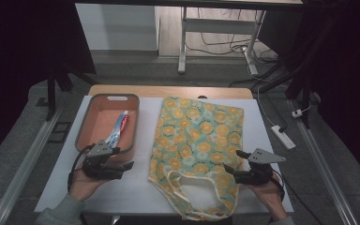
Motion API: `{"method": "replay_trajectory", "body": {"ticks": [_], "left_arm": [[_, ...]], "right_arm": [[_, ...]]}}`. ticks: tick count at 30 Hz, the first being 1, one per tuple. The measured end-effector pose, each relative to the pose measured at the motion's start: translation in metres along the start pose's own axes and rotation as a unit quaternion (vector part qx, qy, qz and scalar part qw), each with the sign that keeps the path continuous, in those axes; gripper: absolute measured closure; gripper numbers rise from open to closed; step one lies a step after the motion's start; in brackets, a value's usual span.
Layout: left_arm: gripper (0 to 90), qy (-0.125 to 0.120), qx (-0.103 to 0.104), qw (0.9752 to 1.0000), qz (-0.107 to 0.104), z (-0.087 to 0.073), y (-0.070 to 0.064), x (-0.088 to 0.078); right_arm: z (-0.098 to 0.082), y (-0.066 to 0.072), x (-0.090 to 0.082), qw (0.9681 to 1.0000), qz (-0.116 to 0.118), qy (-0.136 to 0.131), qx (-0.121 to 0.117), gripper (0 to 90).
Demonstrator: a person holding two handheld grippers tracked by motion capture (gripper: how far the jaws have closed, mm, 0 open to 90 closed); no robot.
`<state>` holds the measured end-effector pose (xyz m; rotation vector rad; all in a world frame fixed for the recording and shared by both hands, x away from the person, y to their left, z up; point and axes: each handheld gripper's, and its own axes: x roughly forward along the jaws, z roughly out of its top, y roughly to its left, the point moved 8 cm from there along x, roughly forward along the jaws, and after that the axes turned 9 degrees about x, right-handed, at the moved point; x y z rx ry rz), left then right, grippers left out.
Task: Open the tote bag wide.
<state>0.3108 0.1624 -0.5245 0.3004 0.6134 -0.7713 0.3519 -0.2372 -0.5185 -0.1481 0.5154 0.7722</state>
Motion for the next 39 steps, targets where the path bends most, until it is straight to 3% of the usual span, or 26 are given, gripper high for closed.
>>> {"method": "replay_trajectory", "body": {"ticks": [11, 20, 28, 39], "left_arm": [[23.6, -0.004, -0.007, 0.9999, -0.007, -0.001, -0.002, -0.004], [24.0, -0.005, 0.004, 0.9999, -0.012, 0.004, -0.006, -0.005], [24.8, -0.008, 0.029, 0.9994, -0.019, 0.020, -0.019, -0.006], [25.3, 0.012, 0.081, 0.9948, -0.060, 0.046, -0.043, 0.021]], "right_arm": [[0.003, -0.002, 0.000, 0.9999, 0.000, -0.011, 0.004, 26.2], [0.003, -0.001, 0.005, 1.0000, -0.004, -0.009, 0.002, 26.9], [0.006, 0.003, 0.006, 0.9999, 0.001, -0.012, -0.004, 27.4], [0.010, 0.005, 0.005, 0.9998, -0.002, -0.018, -0.005, 27.7]]}}
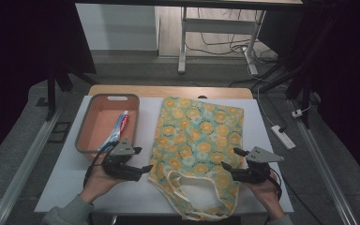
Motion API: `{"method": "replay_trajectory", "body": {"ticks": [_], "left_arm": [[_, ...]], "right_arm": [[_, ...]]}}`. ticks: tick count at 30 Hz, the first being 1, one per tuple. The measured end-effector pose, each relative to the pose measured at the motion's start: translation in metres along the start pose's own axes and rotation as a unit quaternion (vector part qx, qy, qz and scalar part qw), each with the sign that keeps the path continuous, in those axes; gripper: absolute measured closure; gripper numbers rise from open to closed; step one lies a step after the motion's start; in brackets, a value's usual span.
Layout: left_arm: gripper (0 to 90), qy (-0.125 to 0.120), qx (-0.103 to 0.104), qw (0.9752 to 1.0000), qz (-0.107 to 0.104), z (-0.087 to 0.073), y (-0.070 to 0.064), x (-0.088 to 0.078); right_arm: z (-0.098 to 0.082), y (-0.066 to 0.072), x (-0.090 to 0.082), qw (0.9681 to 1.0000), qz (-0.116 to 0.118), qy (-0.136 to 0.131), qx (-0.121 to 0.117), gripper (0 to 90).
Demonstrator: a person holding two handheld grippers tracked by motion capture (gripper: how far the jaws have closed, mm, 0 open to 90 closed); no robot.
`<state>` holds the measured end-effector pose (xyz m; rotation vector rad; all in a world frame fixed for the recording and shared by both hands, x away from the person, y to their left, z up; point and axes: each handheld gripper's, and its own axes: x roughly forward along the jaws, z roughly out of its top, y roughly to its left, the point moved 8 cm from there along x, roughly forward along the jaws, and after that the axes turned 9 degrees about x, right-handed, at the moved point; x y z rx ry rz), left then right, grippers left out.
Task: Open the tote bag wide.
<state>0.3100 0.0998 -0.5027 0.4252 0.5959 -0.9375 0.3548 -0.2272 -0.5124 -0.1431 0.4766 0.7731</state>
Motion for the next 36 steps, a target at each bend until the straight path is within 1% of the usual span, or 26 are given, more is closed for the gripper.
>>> {"method": "replay_trajectory", "body": {"ticks": [4, 5, 6, 8, 11, 12, 13, 16, 18, 19, 21, 22, 23, 24, 26, 27, 29, 32, 33, 34, 36], "left_arm": [[25.7, 0.006, 0.017, 0.9997, -0.018, 0.013, -0.007, 0.018], [25.6, 0.015, 0.026, 0.9991, -0.029, 0.019, -0.013, 0.027], [25.6, 0.015, 0.026, 0.9991, -0.029, 0.019, -0.013, 0.027], [25.4, 0.026, 0.033, 0.9984, -0.037, 0.021, -0.018, 0.037], [25.4, 0.042, 0.045, 0.9970, -0.047, 0.020, -0.026, 0.050], [25.3, 0.061, 0.057, 0.9950, -0.054, 0.017, -0.030, 0.059], [25.3, 0.061, 0.057, 0.9950, -0.054, 0.017, -0.030, 0.059], [25.3, 0.078, 0.063, 0.9933, -0.058, 0.012, -0.033, 0.065], [25.2, 0.082, 0.066, 0.9927, -0.060, 0.009, -0.034, 0.064], [25.2, 0.081, 0.069, 0.9926, -0.059, 0.008, -0.034, 0.061], [25.4, 0.072, 0.069, 0.9933, -0.058, 0.007, -0.034, 0.053], [26.2, 0.065, 0.067, 0.9938, -0.060, 0.007, -0.035, 0.048], [27.3, 0.060, 0.066, 0.9938, -0.066, 0.006, -0.037, 0.045], [27.4, 0.058, 0.068, 0.9933, -0.073, 0.005, -0.039, 0.042], [27.4, 0.058, 0.073, 0.9925, -0.079, 0.003, -0.045, 0.041], [27.2, 0.060, 0.079, 0.9919, -0.080, 0.003, -0.047, 0.042], [26.8, 0.067, 0.092, 0.9899, -0.084, 0.002, -0.052, 0.047], [26.3, 0.076, 0.099, 0.9883, -0.087, 0.001, -0.056, 0.056], [26.6, 0.080, 0.102, 0.9874, -0.090, 0.000, -0.058, 0.059], [28.6, 0.084, 0.106, 0.9866, -0.091, -0.001, -0.060, 0.061], [35.2, 0.097, 0.112, 0.9858, -0.079, -0.003, -0.060, 0.067]], "right_arm": [[-0.001, 0.001, 0.001, 1.0000, 0.001, 0.004, -0.001, 27.7], [-0.001, 0.001, 0.001, 1.0000, 0.002, 0.004, -0.001, 27.7], [-0.001, 0.001, 0.001, 1.0000, 0.001, 0.004, 0.000, 27.7], [-0.002, 0.002, 0.001, 1.0000, 0.001, 0.006, -0.002, 27.7], [-0.002, 0.002, 0.002, 1.0000, 0.003, 0.007, -0.003, 27.7], [-0.003, 0.002, 0.003, 0.9999, 0.004, 0.010, -0.002, 27.7], [-0.004, 0.002, 0.004, 0.9999, 0.004, 0.012, -0.003, 27.7], [-0.005, 0.003, 0.004, 0.9999, 0.004, 0.013, -0.003, 27.7], [-0.004, 0.003, 0.003, 0.9999, 0.004, 0.011, -0.005, 27.8], [-0.003, 0.003, 0.002, 0.9999, 0.004, 0.010, -0.005, 27.7], [-0.003, 0.003, 0.002, 0.9999, 0.004, 0.008, -0.005, 27.8], [-0.002, 0.003, 0.001, 1.0000, 0.004, 0.007, -0.006, 27.8], [-0.002, 0.003, 0.001, 0.9999, 0.005, 0.007, -0.005, 27.9], [-0.003, 0.003, 0.001, 0.9999, 0.005, 0.008, -0.005, 27.9], [-0.004, 0.003, 0.002, 0.9999, 0.006, 0.009, -0.005, 27.9], [-0.005, 0.002, 0.003, 0.9999, 0.005, 0.012, -0.006, 27.9], [-0.007, 0.002, 0.004, 0.9998, 0.004, 0.016, -0.007, 27.9], [-0.005, 0.003, 0.004, 0.9999, 0.003, 0.014, -0.008, 27.9], [-0.005, 0.003, 0.004, 0.9999, 0.004, 0.013, -0.008, 27.9], [-0.004, 0.004, 0.003, 0.9999, 0.005, 0.012, -0.008, 28.0], [-0.005, 0.004, 0.004, 0.9999, 0.005, 0.014, -0.008, 28.1]]}}
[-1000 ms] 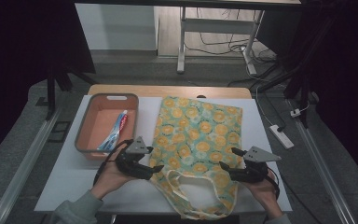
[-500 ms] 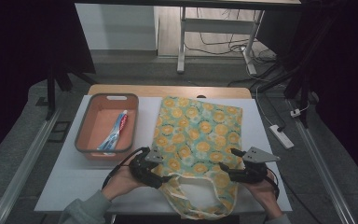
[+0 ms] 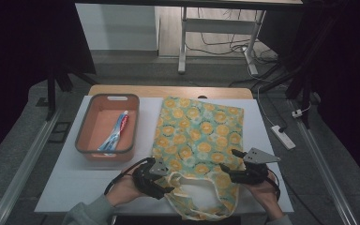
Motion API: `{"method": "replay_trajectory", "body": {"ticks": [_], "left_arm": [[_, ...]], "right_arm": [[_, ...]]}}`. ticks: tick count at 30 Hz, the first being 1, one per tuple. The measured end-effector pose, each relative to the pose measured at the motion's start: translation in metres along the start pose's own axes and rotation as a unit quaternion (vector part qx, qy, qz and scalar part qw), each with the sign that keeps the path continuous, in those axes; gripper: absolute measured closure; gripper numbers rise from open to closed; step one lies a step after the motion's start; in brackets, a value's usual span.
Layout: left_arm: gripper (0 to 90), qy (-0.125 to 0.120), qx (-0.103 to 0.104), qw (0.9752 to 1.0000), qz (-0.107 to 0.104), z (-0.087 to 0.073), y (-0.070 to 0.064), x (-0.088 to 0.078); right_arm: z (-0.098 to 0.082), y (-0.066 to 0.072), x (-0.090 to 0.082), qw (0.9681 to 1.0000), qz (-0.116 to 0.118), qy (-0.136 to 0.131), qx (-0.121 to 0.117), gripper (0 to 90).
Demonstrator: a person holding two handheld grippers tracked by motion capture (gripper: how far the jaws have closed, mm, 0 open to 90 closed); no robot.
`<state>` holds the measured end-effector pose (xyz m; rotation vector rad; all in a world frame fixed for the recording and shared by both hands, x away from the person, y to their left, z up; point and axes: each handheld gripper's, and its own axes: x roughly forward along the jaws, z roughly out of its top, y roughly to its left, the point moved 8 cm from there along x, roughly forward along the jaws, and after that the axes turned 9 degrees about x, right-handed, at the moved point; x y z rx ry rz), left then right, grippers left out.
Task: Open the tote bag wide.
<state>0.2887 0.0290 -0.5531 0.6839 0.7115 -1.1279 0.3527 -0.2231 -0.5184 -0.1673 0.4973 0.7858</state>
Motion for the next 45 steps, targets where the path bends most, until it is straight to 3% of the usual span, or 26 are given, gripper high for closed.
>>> {"method": "replay_trajectory", "body": {"ticks": [1, 3, 5, 10, 16, 19, 20, 21, 23, 25, 27, 30, 32, 33, 34, 36, 39, 41, 43, 44, 45], "left_arm": [[40.6, 0.010, -0.003, 0.9999, 0.013, -0.003, 0.003, 0.006], [58.5, 0.010, -0.007, 0.9998, 0.015, -0.004, 0.005, 0.009], [70.3, 0.009, -0.017, 0.9997, 0.016, -0.006, 0.009, 0.013], [88.9, -0.002, -0.020, 0.9996, 0.022, -0.007, 0.015, 0.015], [89.1, -0.010, -0.018, 0.9996, 0.021, -0.006, 0.012, 0.011], [88.8, -0.030, -0.016, 0.9991, 0.024, 0.001, 0.007, 0.003], [86.5, -0.038, -0.016, 0.9987, 0.029, 0.004, 0.006, 0.000], [74.7, -0.046, -0.018, 0.9981, 0.037, 0.007, 0.006, -0.002], [66.2, -0.058, -0.022, 0.9971, 0.045, 0.014, 0.006, -0.004], [55.9, -0.060, -0.031, 0.9961, 0.057, 0.019, 0.009, -0.002], [51.4, -0.055, -0.036, 0.9961, 0.060, 0.023, 0.012, 0.003], [53.2, -0.027, -0.038, 0.9968, 0.066, 0.021, 0.016, 0.012], [65.3, -0.012, -0.043, 0.9972, 0.060, 0.017, 0.017, 0.017], [65.3, -0.008, -0.045, 0.9971, 0.061, 0.016, 0.017, 0.018], [78.6, -0.005, -0.048, 0.9972, 0.058, 0.014, 0.017, 0.019], [88.3, -0.006, -0.053, 0.9975, 0.047, 0.013, 0.018, 0.019], [89.2, -0.017, -0.058, 0.9977, 0.031, 0.016, 0.016, 0.013], [89.3, -0.035, -0.059, 0.9973, 0.026, 0.020, 0.016, 0.001], [89.3, -0.062, -0.066, 0.9956, 0.023, 0.028, 0.016, -0.016], [89.3, -0.088, -0.068, 0.9934, 0.028, 0.035, 0.019, -0.034], [89.3, -0.088, -0.068, 0.9934, 0.028, 0.035, 0.019, -0.034]], "right_arm": [[0.000, 0.000, 0.001, 1.0000, 0.001, 0.001, 0.000, 28.1], [-0.001, 0.001, 0.001, 1.0000, 0.002, 0.004, -0.001, 28.1], [-0.001, 0.002, 0.002, 1.0000, 0.002, 0.004, -0.002, 28.2], [0.000, 0.003, 0.001, 1.0000, 0.002, 0.003, -0.003, 28.3], [0.000, 0.002, 0.001, 1.0000, 0.000, 0.003, -0.004, 28.5], [-0.001, 0.002, 0.001, 1.0000, 0.000, 0.004, -0.004, 28.5], [-0.001, 0.002, 0.001, 1.0000, -0.001, 0.004, -0.004, 28.5], [-0.001, 0.002, 0.000, 1.0000, -0.001, 0.004, -0.004, 28.6], [0.000, 0.002, 0.000, 1.0000, -0.001, 0.003, -0.004, 28.6], [0.000, 0.002, 0.000, 1.0000, -0.001, 0.004, -0.004, 28.6], [0.000, 0.003, 0.000, 1.0000, -0.001, 0.003, -0.005, 28.6], [0.001, 0.003, 0.000, 1.0000, 0.000, 0.002, -0.005, 28.6], [0.001, 0.003, -0.001, 1.0000, -0.001, 0.000, -0.004, 28.6], [0.001, 0.003, -0.001, 1.0000, -0.001, 0.000, -0.004, 28.6], [0.002, 0.003, -0.001, 1.0000, -0.001, 0.000, -0.005, 28.6], [0.002, 0.004, -0.001, 1.0000, 0.000, 0.000, -0.006, 28.6], [0.005, 0.006, -0.004, 0.9999, 0.002, -0.001, -0.010, 28.6], [0.014, 0.015, -0.012, 0.9998, 0.015, -0.001, -0.013, 28.8], [0.023, 0.028, -0.018, 0.9991, 0.039, 0.001, -0.014, 29.3], [0.026, 0.037, -0.020, 0.9984, 0.053, 0.007, -0.018, 29.6], [0.027, 0.048, -0.022, 0.9973, 0.068, 0.016, -0.022, 29.8]]}}
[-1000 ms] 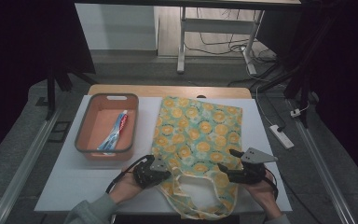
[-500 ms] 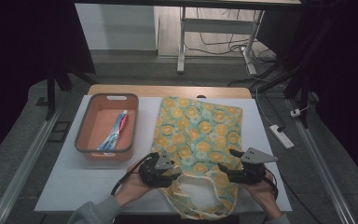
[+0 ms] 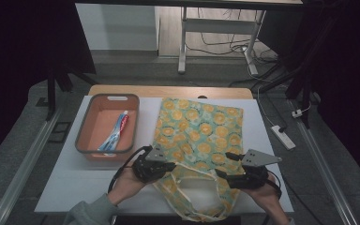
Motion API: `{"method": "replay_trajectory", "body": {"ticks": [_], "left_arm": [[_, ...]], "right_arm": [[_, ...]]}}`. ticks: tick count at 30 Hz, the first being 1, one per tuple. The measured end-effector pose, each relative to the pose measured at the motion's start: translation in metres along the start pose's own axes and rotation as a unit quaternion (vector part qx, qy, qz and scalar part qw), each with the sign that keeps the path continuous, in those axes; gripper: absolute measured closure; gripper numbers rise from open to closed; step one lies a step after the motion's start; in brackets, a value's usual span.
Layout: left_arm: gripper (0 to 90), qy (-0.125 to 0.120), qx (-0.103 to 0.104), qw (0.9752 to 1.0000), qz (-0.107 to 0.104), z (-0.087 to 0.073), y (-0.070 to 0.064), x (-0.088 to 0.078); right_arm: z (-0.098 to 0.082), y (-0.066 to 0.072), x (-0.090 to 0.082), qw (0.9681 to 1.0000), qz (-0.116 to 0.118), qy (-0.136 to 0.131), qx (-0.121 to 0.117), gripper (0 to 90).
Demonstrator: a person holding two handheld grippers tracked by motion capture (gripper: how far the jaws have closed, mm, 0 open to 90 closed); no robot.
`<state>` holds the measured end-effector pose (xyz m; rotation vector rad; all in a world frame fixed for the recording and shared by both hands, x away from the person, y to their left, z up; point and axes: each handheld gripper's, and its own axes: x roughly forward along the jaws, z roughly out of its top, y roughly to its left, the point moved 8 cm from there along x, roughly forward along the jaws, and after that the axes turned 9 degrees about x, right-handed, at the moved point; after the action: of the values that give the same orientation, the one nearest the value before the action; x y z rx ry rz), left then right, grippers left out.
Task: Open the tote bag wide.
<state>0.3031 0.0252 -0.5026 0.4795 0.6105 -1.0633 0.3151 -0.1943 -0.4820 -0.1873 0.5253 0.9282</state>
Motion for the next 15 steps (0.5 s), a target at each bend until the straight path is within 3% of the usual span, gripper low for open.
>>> {"method": "replay_trajectory", "body": {"ticks": [2, 6, 8, 11, 13, 15], "left_arm": [[89.3, -0.029, -0.008, 0.9995, 0.004, 0.011, 0.006, -0.017], [89.3, -0.045, -0.024, 0.9987, 0.003, 0.017, 0.016, -0.023], [89.3, -0.048, -0.030, 0.9984, 0.002, 0.017, 0.018, -0.022], [89.3, -0.046, -0.030, 0.9985, 0.004, 0.017, 0.019, -0.021], [89.3, -0.047, -0.029, 0.9985, 0.005, 0.018, 0.020, -0.021], [89.3, -0.048, -0.031, 0.9983, 0.003, 0.018, 0.020, -0.021]], "right_arm": [[0.000, 0.027, 0.003, 0.9990, 0.037, 0.020, -0.013, 30.8], [-0.012, 0.071, 0.015, 0.9930, 0.091, 0.067, -0.037, 33.6], [-0.016, 0.092, 0.023, 0.9883, 0.118, 0.085, -0.046, 33.6], [-0.017, 0.115, 0.032, 0.9829, 0.157, 0.092, -0.030, 33.8], [-0.025, 0.125, 0.043, 0.9809, 0.155, 0.112, -0.039, 33.8], [-0.036, 0.125, 0.059, 0.9817, 0.127, 0.129, -0.057, 35.5]]}}
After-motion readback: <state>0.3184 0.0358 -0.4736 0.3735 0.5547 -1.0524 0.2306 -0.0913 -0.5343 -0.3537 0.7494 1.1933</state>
